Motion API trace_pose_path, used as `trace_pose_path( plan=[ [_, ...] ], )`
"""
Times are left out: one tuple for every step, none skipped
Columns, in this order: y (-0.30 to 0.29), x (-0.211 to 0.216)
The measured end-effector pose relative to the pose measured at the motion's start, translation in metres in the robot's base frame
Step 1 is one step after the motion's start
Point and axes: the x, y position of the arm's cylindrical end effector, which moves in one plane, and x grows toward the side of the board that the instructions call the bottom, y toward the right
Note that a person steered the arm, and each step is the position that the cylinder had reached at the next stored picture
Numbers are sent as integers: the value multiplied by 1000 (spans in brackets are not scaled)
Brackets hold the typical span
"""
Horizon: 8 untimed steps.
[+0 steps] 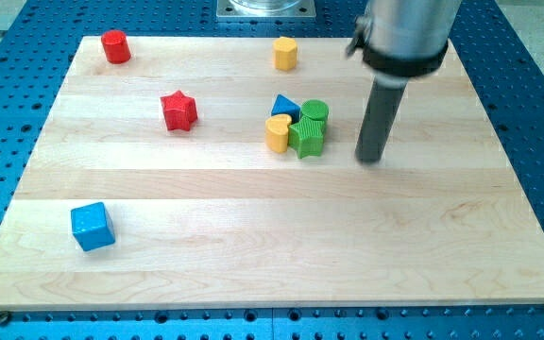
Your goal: Push the red star and yellow hexagon into the group of blocks
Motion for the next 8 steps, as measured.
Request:
trace_pose_path(
  plan=[
    [4, -106],
    [-4, -155],
    [-28, -160],
    [-65, -162],
    [-88, -177],
    [-184, -111],
    [-179, -130],
    [-203, -125]
  ],
)
